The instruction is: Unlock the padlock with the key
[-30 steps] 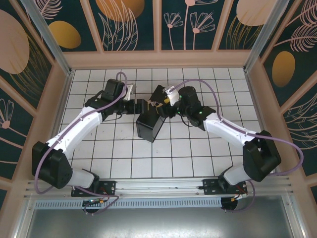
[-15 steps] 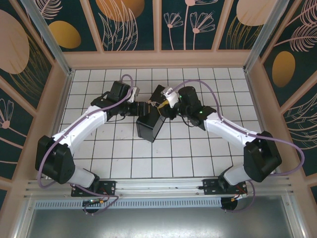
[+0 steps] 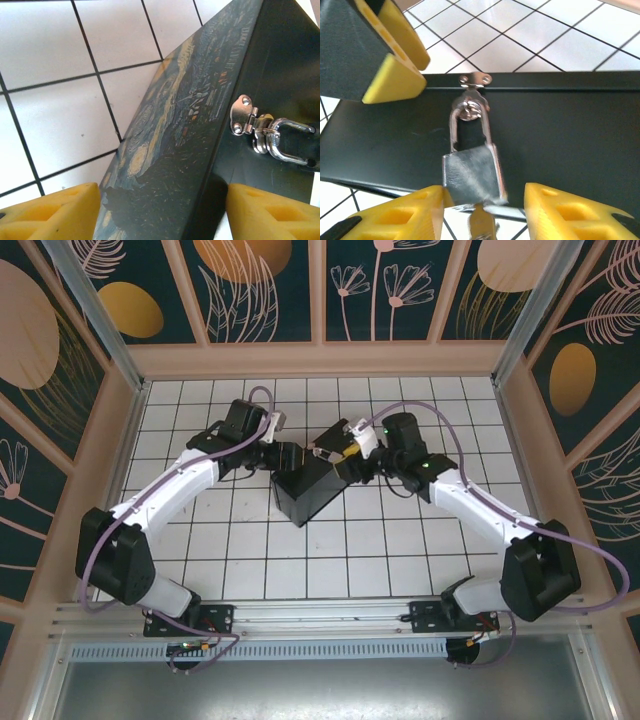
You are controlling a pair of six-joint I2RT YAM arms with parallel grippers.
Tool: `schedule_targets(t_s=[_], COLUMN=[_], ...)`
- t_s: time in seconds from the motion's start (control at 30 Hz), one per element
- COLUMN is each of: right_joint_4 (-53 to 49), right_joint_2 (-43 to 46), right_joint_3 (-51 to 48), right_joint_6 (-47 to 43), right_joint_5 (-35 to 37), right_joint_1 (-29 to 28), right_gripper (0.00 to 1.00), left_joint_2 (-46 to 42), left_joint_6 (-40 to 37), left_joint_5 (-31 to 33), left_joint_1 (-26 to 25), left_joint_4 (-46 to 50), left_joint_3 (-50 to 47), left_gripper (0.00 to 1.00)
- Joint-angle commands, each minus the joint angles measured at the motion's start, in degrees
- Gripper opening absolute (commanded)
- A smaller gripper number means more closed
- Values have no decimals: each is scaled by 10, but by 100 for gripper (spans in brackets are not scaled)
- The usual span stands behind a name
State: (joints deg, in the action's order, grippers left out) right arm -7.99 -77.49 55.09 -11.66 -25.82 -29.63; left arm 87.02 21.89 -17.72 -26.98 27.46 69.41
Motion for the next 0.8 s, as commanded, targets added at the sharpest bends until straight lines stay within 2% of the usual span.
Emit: schedule_targets(t_s=[0.0,0.13,0.2,0.3,0.47,0.57,0.7,0.77], right_joint_4=[2,19,20,49,69,75,129,156], right_joint_2=[34,60,60,71,49,41,54,54], right_joint_3=[-16,-25,-26,-36,-29,-32,-86,-103], right_joint_6=[17,-30,-49,-59,-110,-195,-327,-364], right_joint_5=[4,107,133,120,104,86,107,120], right_joint_1=[17,-50,-70,-68,-34,-33,-39,-42], right_gripper=[46,46,49,55,56,55,56,57], left_joint_2=[28,34,35,36,32,33,32,32], left_joint_6=[-27,-30,-37,-47,-49,-49,-50,-52], left_joint_5=[42,26,20,22,16,16,10,8], left_joint_1=[10,10,10,10,10,10,10,10], left_joint_4=[31,30,34,41,39,39,38,39], left_joint_3=[21,32,35,35,30,32,33,34], left_gripper=[66,66,66,66,66,66,66,66])
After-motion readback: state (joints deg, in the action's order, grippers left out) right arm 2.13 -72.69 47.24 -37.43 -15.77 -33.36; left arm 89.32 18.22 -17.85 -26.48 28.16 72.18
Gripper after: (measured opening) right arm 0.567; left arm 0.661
